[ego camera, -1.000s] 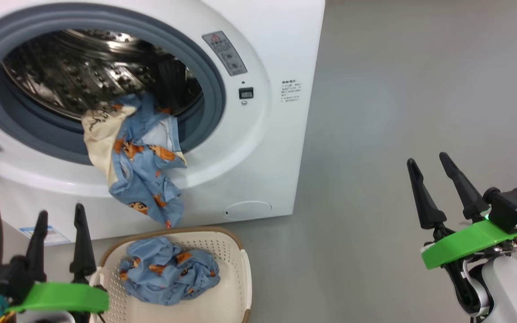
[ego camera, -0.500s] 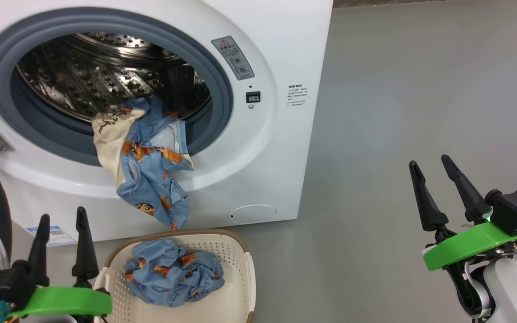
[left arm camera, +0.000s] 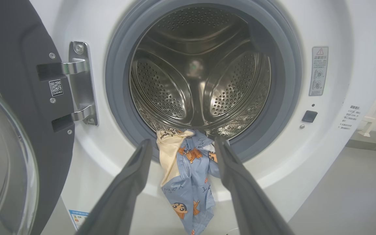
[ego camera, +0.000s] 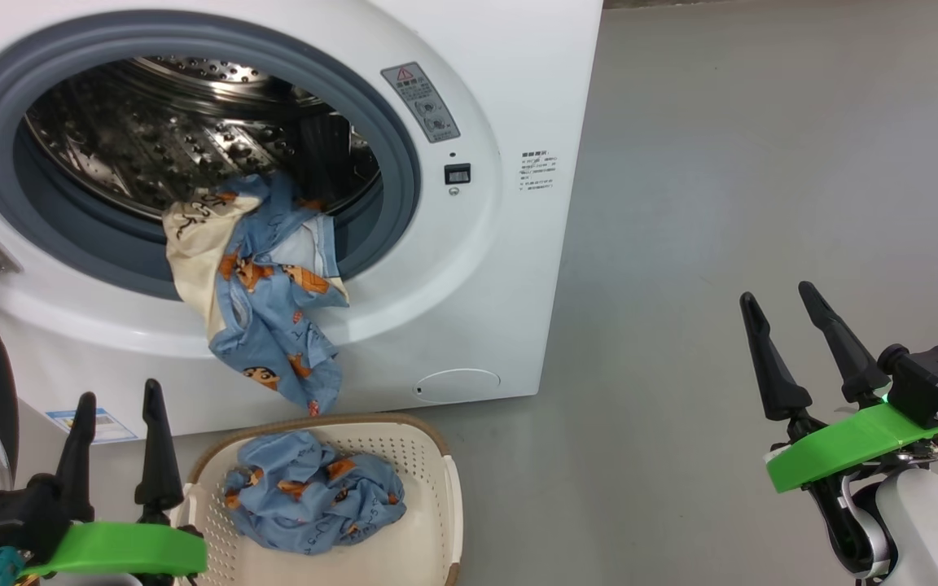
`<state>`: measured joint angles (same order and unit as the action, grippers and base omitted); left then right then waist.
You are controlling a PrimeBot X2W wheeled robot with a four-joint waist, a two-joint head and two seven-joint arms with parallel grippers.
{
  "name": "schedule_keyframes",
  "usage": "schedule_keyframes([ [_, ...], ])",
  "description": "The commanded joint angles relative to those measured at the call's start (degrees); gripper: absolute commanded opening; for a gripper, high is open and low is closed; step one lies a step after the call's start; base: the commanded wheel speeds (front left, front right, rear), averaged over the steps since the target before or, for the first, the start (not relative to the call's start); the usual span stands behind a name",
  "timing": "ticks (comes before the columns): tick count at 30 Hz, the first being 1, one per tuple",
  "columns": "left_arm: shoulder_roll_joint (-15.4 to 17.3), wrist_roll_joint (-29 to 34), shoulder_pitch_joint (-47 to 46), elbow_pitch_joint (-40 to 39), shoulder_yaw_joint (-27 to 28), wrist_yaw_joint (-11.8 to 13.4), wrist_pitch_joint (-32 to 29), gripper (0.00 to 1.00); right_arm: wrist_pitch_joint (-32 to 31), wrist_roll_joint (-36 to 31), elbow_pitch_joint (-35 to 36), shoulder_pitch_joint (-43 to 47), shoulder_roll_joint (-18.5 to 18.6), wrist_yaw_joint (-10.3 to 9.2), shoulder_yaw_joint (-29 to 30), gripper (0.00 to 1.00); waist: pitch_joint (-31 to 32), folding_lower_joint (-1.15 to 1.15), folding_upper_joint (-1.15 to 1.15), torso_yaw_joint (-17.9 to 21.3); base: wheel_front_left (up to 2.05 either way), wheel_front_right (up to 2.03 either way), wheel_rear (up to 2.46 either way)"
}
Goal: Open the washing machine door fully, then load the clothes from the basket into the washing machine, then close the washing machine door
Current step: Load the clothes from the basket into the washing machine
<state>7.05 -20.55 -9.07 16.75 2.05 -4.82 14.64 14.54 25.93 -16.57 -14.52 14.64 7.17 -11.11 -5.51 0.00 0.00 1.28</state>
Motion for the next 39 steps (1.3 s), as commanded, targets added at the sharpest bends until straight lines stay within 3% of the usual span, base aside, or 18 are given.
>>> schedule_keyframes([
  [1,1.0,0.7,-0.9,-0.8,2.1,-0.2,0.4,1.0,0.5,0.8,1.3,-0.1,0.9,0.32,-1.1,1.0,0.0,0.0,0.0,0.0,0.0,0.0,0.0],
  [18,1.5,0.8,-2.2,2.5,1.3,-0.7,-0.8,1.0,0.5,0.9,1.4,-0.5,1.1,0.32,-1.2,1.0,-1.2,0.0,0.0,0.1,0.0,0.0,0.0],
  [26,2.6,-0.6,-6.8,10.2,-0.2,-1.6,-2.9,1.0,0.5,0.8,1.9,-2.2,1.2,0.32,-2.1,1.0,-4.6,0.0,0.0,1.4,0.0,0.0,0.0],
  [39,4.4,-6.6,-19.5,30.2,-2.6,-2.6,-2.4,1.0,0.5,0.6,3.0,-5.2,1.0,0.32,-2.2,1.0,-12.7,0.0,0.0,5.1,0.0,0.0,0.0],
])
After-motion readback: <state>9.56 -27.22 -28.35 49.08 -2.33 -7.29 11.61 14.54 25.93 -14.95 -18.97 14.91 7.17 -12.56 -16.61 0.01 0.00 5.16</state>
